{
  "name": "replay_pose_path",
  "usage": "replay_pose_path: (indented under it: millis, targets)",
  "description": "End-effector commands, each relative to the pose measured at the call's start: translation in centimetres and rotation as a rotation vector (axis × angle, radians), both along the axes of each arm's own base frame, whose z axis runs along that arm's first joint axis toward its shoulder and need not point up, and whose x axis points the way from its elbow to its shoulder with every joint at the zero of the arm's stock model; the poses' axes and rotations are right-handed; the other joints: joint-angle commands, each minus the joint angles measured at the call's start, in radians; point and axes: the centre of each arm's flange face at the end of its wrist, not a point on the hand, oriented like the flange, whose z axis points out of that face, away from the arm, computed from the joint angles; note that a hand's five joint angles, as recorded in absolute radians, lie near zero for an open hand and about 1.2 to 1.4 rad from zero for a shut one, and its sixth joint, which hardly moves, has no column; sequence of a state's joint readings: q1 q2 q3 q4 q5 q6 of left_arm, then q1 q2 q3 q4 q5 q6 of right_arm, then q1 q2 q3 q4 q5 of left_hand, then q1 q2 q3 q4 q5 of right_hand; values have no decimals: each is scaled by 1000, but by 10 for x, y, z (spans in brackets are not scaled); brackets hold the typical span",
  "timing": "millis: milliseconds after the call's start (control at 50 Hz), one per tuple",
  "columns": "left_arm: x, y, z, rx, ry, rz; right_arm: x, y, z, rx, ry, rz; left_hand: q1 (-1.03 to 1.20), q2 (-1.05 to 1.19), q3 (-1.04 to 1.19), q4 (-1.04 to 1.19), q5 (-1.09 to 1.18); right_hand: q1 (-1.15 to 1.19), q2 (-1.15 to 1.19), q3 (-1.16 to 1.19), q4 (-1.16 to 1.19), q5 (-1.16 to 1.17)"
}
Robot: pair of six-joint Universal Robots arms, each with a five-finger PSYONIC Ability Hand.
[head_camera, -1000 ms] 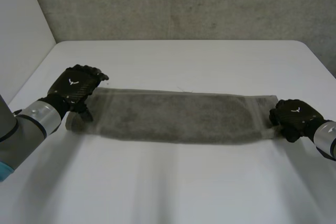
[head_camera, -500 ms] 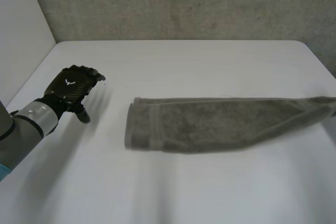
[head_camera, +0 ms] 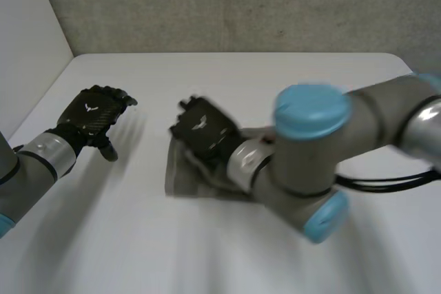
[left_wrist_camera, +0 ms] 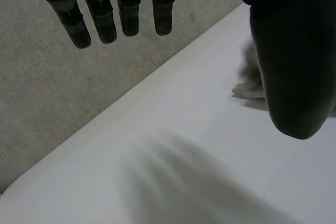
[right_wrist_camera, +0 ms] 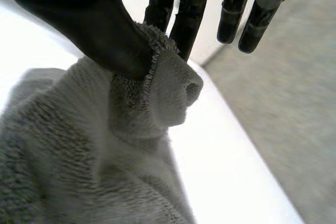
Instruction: Fold the towel.
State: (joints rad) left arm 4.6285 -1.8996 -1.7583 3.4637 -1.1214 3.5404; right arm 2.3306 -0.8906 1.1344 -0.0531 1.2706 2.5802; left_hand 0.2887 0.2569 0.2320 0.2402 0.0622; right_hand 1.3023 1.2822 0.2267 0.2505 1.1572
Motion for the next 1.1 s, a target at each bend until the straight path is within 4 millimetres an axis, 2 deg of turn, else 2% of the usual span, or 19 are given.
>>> replay_pose_path:
  millis: [20,40,160,200,220,300,320,360,380,420,540,580,620,760,800,860,900,1020,1100]
  targets:
    - [-1,0,1,-2,0,-4,13,11,-39,4,84,37,-52,-20,-57,-66,0,-611,-591,-52,-76,-641]
    - [-2,0,1,-5,0,-5,11,12,-38,-8,92,25,-52,-20,-57,-66,0,-1128,-1108,-52,-76,-1157]
    - [-5,-1,6,-21,4,-12,-4,9,-16,-21,74,-26,-52,-20,-57,-66,0,-1128,-1108,-52,-76,-1157]
    - [-12,0,12,-37,14,-31,-24,-4,2,-17,50,-98,-49,-17,-57,-66,3,-1128,-1108,-52,-76,-1157]
    - [-12,0,12,-37,14,-31,-25,-4,3,-17,50,-99,-49,-17,-57,-66,3,-1128,-1108,-52,-76,-1157]
    - [-30,8,21,-19,95,-75,-67,-20,19,62,8,-226,-46,-14,-57,-66,6,-1128,-1108,-52,-76,-1157]
    - [-30,8,21,-19,95,-75,-67,-20,19,62,8,-227,-46,-14,-57,-66,6,-1128,-1108,-52,-76,-1157]
    - [-42,15,24,20,163,-102,-99,-30,15,136,-1,-310,-46,-14,-57,-66,6,-1128,-1108,-52,-76,-1157]
    - [-42,15,24,20,164,-102,-99,-30,15,136,-1,-310,-46,-14,-57,-66,6,-1128,-1108,-52,-76,-1157]
    - [-55,25,25,56,213,-138,-127,-35,0,191,19,-376,-46,-14,-57,-66,6,-1128,-1108,-52,-76,-1157]
    - [-76,44,23,77,223,-207,-151,-35,-25,259,26,-347,-46,-14,-57,-66,6,-1118,-1097,-52,-76,-1147]
    - [-84,51,19,89,220,-235,-164,-38,-35,286,21,-335,-46,-14,-57,-66,6,-942,-922,-52,-76,-972]
    - [-86,52,18,93,219,-241,-167,-39,-39,300,17,-323,-46,-14,-57,-66,6,-904,-883,-52,-76,-933]
    - [-87,49,12,99,214,-219,-165,-42,-65,335,28,-299,-46,-14,-57,-66,6,-692,-672,-52,-76,-721]
    - [-86,49,12,98,213,-205,-164,-46,-68,297,29,-298,-46,-14,-57,-66,6,-365,-345,-52,-76,-394]
    - [-85,49,13,93,212,-189,-164,-49,-67,273,30,-304,-46,-14,-57,-66,6,-184,-164,-52,-76,-213]
    - [-84,50,13,94,212,-186,-168,-54,-65,247,36,-325,-46,-14,-57,-66,6,93,113,-52,-76,64]
    - [-83,50,14,93,213,-184,-179,-56,-63,265,41,-363,-46,-14,-57,-66,6,94,114,-52,-76,64]
    - [-81,48,13,95,215,-176,-207,-60,-64,343,63,-430,-49,-17,-57,-66,3,94,114,-52,-76,64]
